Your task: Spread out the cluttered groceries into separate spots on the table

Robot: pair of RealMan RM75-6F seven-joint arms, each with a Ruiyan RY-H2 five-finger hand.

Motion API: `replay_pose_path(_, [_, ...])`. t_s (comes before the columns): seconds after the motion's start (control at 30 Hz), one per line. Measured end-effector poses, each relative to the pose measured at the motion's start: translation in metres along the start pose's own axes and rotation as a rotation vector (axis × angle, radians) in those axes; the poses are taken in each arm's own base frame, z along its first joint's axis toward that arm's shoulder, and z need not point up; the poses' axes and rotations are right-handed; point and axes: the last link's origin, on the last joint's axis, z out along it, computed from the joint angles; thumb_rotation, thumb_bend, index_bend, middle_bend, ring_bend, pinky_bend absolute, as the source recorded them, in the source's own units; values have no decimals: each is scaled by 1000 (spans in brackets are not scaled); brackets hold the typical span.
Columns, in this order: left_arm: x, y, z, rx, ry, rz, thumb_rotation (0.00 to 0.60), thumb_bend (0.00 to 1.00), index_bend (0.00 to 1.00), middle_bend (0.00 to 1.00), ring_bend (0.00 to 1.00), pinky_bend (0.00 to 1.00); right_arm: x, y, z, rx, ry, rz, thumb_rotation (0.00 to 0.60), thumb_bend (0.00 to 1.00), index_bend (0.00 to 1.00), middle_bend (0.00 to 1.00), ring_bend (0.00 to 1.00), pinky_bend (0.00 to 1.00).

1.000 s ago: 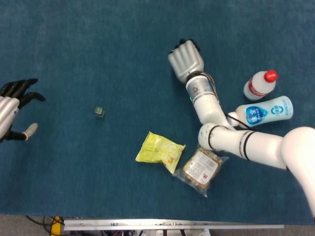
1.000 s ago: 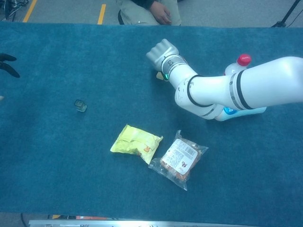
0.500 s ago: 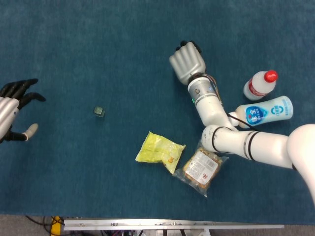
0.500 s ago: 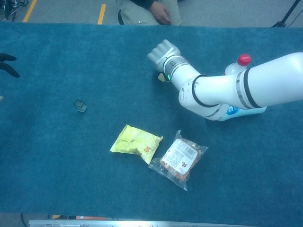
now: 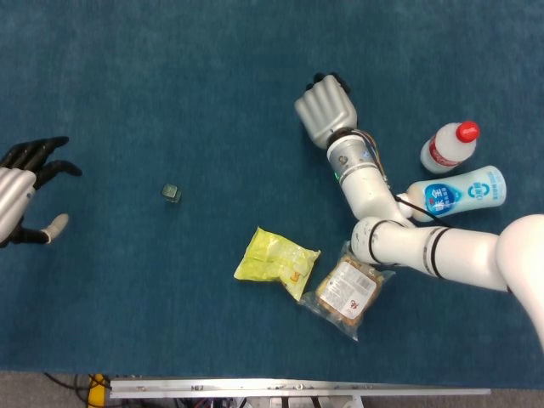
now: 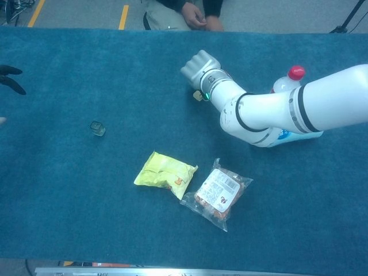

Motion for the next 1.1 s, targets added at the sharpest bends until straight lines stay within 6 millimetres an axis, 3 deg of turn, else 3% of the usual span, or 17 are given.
replay_pose_path(0.43, [0, 1, 1, -3, 3, 0, 600, 358, 251, 39, 0, 44, 6, -2, -9, 51, 14, 74, 600, 254, 572, 377, 255, 403])
replay_pose_path(0.87, [1, 6, -3, -13, 12, 8, 600, 358, 251, 39, 0, 44, 43, -7, -57, 247, 71, 319, 600, 254, 572, 379, 256, 403])
replay_pose_path(1.1, [4, 9, -12, -14, 23, 14, 600, 357, 251, 39, 0, 44, 54, -11, -75, 281, 121, 357, 600, 254, 572, 379, 256, 403])
